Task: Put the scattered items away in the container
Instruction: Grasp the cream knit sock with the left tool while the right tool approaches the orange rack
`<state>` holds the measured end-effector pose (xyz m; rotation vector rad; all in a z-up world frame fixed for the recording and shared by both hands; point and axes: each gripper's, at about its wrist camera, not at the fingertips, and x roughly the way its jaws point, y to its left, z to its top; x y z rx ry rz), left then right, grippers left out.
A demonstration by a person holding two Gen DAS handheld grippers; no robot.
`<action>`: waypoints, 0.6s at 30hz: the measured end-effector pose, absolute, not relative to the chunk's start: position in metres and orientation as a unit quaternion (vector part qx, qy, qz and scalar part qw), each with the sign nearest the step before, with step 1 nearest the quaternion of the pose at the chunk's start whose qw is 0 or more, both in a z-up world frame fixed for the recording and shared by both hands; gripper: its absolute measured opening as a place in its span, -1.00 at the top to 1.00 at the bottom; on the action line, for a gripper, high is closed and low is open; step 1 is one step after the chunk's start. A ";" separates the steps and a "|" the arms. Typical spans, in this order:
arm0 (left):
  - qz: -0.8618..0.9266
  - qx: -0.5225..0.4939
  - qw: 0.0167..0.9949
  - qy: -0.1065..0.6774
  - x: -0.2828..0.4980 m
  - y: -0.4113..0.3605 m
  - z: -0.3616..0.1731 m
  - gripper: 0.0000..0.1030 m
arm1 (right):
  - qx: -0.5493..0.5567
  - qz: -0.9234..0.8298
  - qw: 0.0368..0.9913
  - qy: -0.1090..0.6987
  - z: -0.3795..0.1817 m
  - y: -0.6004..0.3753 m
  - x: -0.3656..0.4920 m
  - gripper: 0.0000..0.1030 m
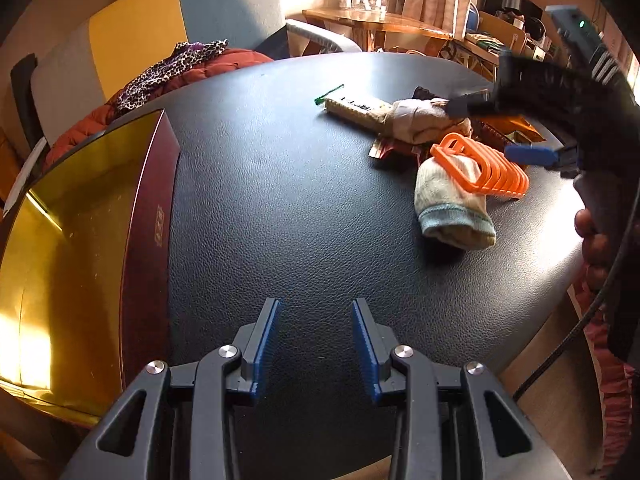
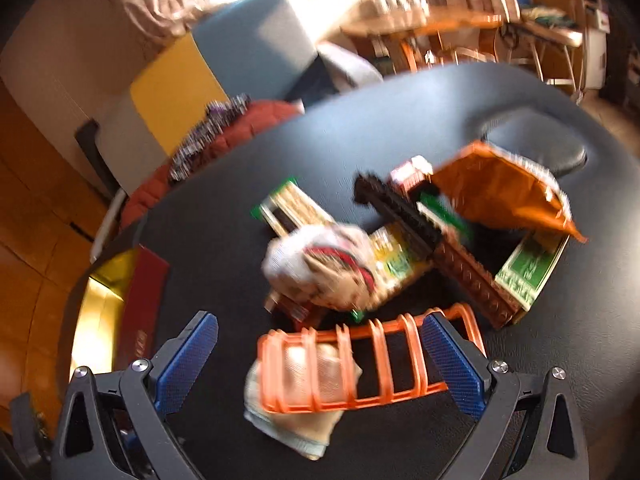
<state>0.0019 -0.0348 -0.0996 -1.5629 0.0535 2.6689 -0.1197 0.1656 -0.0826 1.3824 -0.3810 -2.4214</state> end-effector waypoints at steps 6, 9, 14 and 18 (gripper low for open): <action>0.865 -0.500 0.035 0.011 -0.005 -0.034 -0.097 0.29 | 0.510 -0.839 0.139 -0.125 -0.104 0.185 -0.103 -1.00; 0.868 -0.493 0.051 0.011 -0.012 -0.025 -0.092 0.29 | 0.518 -0.841 0.110 -0.114 -0.111 0.200 -0.095 -1.00; 0.876 -0.474 0.088 0.015 -0.029 0.003 -0.076 0.28 | 0.501 -0.842 0.090 -0.178 -0.105 0.240 -0.085 -1.00; 0.873 -0.474 0.113 0.018 -0.048 0.027 -0.071 0.28 | 0.475 -0.846 0.108 -0.217 -0.094 0.255 -0.076 -1.00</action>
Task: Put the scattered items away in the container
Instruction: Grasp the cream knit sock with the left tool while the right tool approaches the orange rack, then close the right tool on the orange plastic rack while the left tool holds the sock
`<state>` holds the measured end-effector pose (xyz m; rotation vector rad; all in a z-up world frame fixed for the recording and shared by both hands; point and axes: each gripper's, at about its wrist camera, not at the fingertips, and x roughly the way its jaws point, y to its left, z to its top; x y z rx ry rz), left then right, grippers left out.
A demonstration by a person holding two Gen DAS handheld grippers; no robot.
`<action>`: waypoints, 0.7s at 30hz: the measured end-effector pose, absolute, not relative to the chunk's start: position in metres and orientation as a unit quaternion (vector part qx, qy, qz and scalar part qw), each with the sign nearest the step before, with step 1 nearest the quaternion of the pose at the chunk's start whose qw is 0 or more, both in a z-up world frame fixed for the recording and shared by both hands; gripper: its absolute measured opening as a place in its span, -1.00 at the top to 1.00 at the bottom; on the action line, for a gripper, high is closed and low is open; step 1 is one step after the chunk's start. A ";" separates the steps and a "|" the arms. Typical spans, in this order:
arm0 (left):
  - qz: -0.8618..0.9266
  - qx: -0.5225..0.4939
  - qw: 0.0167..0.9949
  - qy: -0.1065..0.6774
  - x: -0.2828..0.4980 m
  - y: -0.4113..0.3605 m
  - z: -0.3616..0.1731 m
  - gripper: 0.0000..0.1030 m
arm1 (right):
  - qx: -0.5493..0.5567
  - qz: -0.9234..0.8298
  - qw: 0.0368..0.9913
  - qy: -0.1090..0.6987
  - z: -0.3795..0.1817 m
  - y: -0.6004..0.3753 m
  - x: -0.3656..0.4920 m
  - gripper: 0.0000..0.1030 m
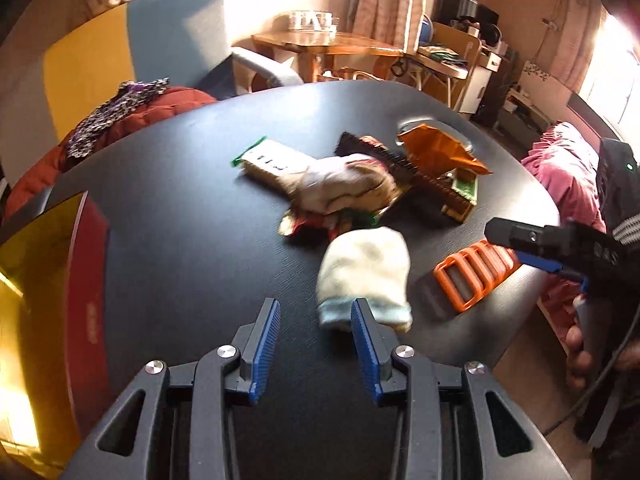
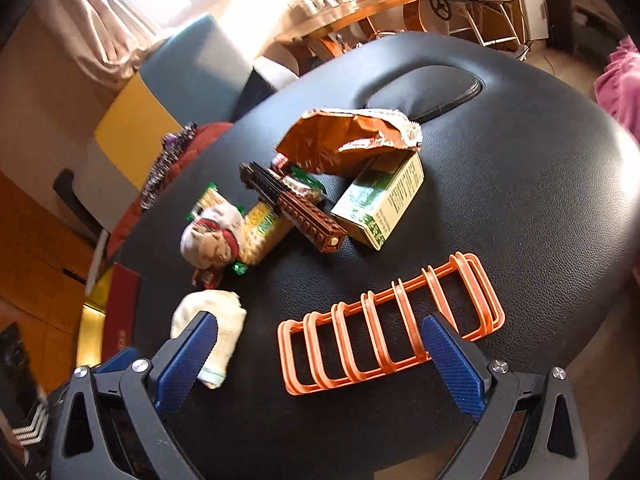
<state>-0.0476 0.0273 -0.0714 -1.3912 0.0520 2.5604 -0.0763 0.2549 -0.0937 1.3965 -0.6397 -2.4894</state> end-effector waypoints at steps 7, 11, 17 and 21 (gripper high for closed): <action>0.853 -0.502 0.137 0.030 -0.080 0.057 -0.086 0.27 | 0.443 -0.853 0.126 -0.247 -0.085 0.266 -0.056 -1.00; 0.850 -0.502 0.155 0.038 -0.084 0.066 -0.088 0.27 | 0.440 -0.856 0.114 -0.247 -0.084 0.278 -0.046 -1.00; 0.852 -0.499 0.157 0.031 -0.082 0.064 -0.094 0.22 | 0.443 -0.852 0.087 -0.263 -0.093 0.296 -0.041 -1.00; 0.846 -0.506 0.167 -0.008 -0.078 0.047 -0.098 0.22 | 0.445 -0.852 0.081 -0.263 -0.096 0.297 -0.040 -1.00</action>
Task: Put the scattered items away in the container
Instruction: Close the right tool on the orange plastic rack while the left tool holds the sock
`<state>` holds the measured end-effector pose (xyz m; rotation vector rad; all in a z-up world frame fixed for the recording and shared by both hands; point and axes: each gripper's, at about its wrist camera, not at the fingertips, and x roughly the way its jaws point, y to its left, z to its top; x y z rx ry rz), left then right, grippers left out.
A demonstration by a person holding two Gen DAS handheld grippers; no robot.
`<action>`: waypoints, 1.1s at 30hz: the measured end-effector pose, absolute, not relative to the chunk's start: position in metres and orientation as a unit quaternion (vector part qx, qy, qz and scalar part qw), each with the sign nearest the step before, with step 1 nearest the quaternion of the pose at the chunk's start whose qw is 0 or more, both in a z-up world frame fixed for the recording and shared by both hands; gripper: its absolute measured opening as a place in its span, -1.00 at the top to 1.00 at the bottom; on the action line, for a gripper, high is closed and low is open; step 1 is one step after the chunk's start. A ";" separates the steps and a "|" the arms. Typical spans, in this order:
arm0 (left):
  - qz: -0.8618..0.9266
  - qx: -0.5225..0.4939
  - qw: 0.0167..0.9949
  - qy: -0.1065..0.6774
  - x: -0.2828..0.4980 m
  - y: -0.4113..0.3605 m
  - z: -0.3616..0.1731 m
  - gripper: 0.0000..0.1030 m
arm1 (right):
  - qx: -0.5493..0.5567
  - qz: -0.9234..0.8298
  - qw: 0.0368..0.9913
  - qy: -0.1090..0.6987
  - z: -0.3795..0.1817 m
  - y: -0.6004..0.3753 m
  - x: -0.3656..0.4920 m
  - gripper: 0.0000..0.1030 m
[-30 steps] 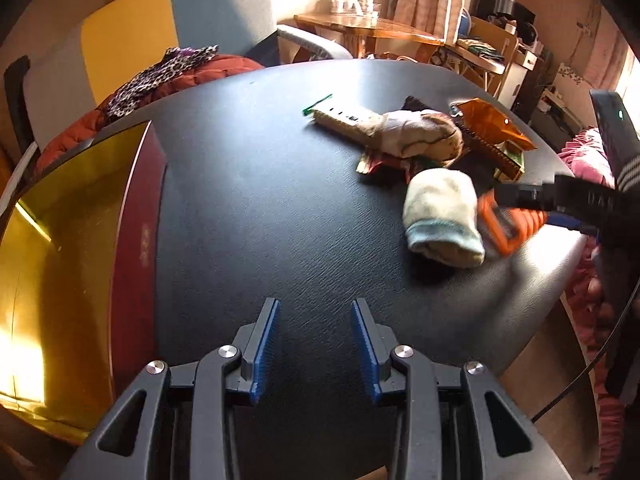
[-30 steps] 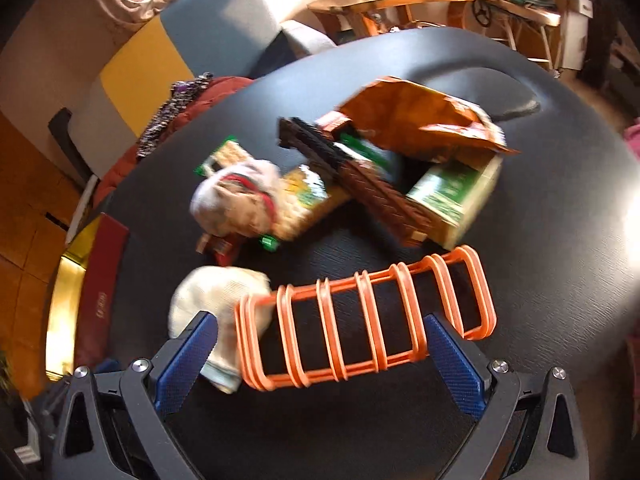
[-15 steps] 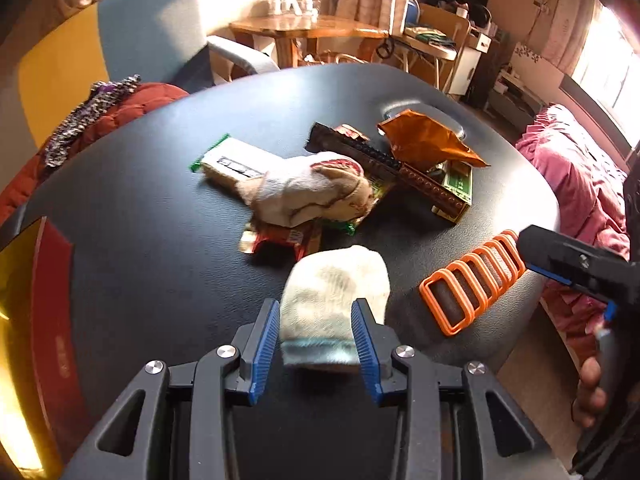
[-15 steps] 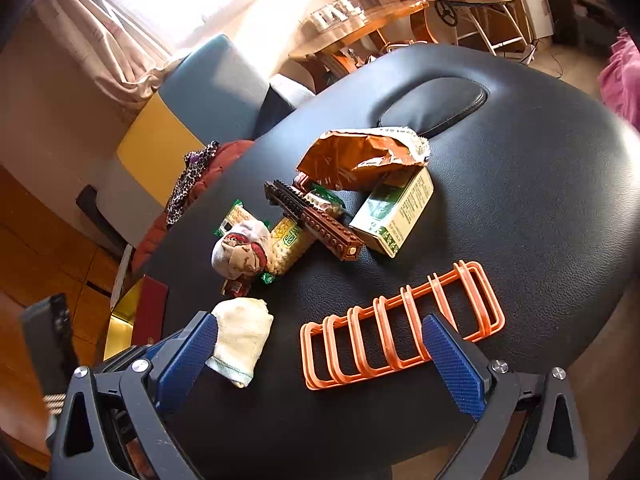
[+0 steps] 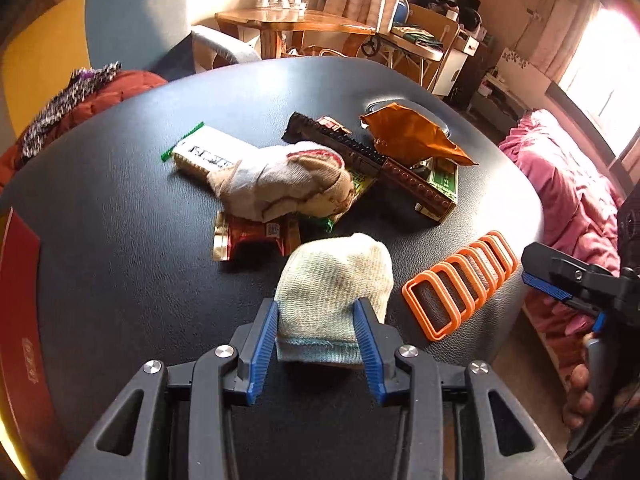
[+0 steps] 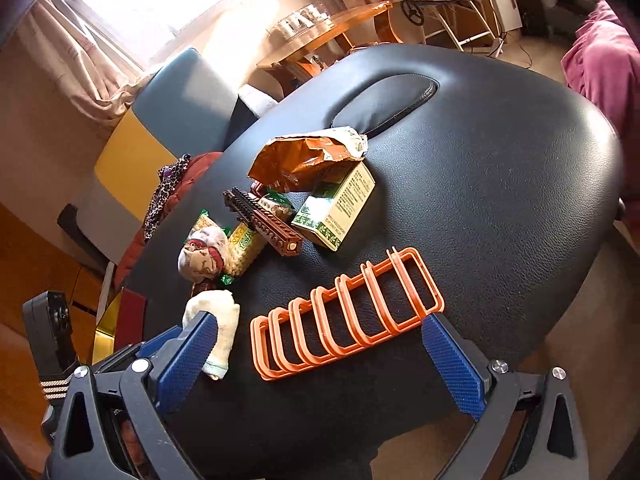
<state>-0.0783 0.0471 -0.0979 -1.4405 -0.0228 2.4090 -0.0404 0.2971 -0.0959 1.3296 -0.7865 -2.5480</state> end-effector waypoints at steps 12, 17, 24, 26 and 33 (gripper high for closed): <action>0.854 -0.504 0.130 -0.012 -0.056 0.011 -0.097 0.22 | 0.434 -0.855 0.047 -0.279 -0.089 0.316 -0.041 -1.00; 0.853 -0.512 0.099 -0.022 -0.040 -0.020 -0.094 0.22 | 0.434 -0.862 0.049 -0.256 -0.081 0.324 -0.047 -1.00; 0.860 -0.505 0.056 -0.052 -0.019 -0.052 -0.086 0.22 | 0.475 -0.843 0.049 -0.248 -0.101 0.339 -0.090 -1.00; 0.864 -0.499 0.050 -0.050 -0.014 -0.056 -0.082 0.22 | 0.492 -0.830 0.047 -0.259 -0.110 0.338 -0.091 -1.00; 0.873 -0.482 0.058 -0.050 -0.004 -0.055 -0.069 0.22 | 0.499 -0.791 0.147 -0.322 -0.116 0.299 -0.045 -1.00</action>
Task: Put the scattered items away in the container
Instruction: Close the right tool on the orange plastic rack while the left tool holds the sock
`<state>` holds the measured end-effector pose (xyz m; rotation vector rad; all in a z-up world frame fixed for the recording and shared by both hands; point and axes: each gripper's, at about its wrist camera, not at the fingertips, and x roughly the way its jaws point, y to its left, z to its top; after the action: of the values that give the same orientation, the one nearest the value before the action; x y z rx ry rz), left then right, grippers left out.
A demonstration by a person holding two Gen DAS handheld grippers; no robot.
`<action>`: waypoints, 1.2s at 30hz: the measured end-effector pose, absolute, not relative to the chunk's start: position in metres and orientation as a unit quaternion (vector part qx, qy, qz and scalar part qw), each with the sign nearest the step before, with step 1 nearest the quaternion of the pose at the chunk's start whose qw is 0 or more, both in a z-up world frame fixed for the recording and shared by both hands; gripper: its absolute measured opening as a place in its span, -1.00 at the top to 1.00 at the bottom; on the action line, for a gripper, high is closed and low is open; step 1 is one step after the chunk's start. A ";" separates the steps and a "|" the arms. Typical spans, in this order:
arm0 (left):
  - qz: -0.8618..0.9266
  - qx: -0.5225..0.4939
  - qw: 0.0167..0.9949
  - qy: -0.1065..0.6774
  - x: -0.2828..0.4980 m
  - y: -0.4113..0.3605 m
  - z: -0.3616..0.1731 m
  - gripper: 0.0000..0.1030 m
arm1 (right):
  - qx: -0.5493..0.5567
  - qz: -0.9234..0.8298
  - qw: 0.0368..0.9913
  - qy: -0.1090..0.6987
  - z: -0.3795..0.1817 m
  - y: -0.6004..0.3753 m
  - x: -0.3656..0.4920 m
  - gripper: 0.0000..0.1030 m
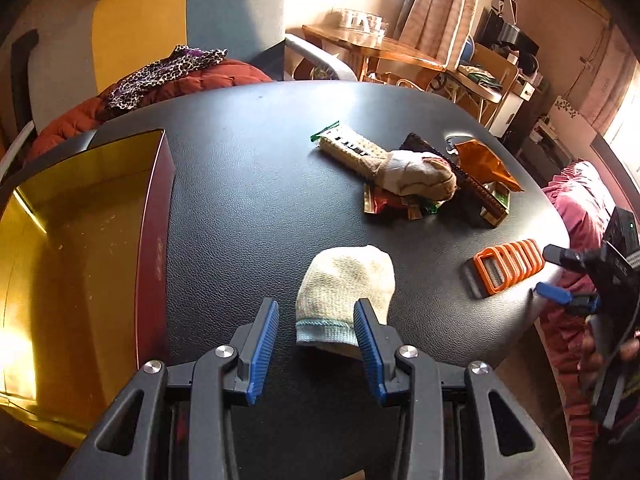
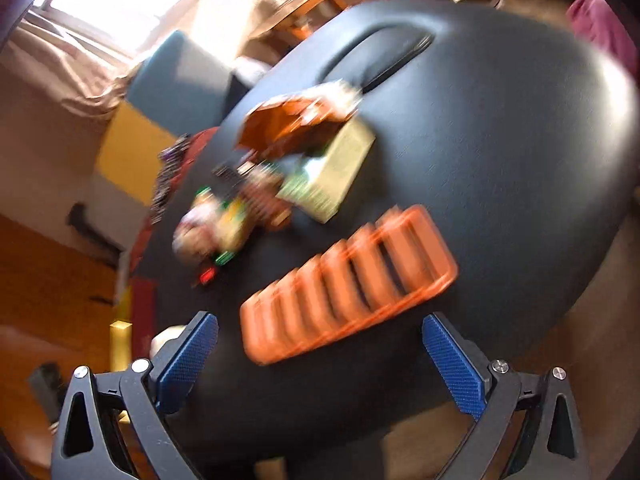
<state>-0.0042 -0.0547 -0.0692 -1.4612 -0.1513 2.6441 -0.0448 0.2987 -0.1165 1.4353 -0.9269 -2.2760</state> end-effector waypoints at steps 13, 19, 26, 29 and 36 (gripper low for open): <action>0.881 -0.465 0.066 -0.054 0.003 -0.052 -0.057 0.22 | 0.466 -0.817 0.131 -0.312 -0.090 0.343 -0.075 -1.00; 0.877 -0.473 0.072 -0.039 0.003 -0.044 -0.063 0.22 | 0.488 -0.793 0.141 -0.336 -0.113 0.339 -0.079 -1.00; 0.868 -0.489 0.074 -0.041 -0.001 -0.044 -0.076 0.22 | 0.504 -0.737 0.214 -0.396 -0.125 0.284 -0.028 -1.00; 0.865 -0.494 0.070 -0.043 -0.001 -0.047 -0.080 0.22 | 0.514 -0.718 0.254 -0.395 -0.126 0.254 -0.014 -1.00; 0.880 -0.466 0.085 -0.043 0.004 -0.054 -0.067 0.22 | 0.477 -0.840 0.178 -0.187 -0.071 0.243 -0.009 -1.00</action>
<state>0.0037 -0.0539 -0.0670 -1.3884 -0.1268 2.6244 -0.0091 0.2435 -0.0712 1.3504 -0.5284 -2.3765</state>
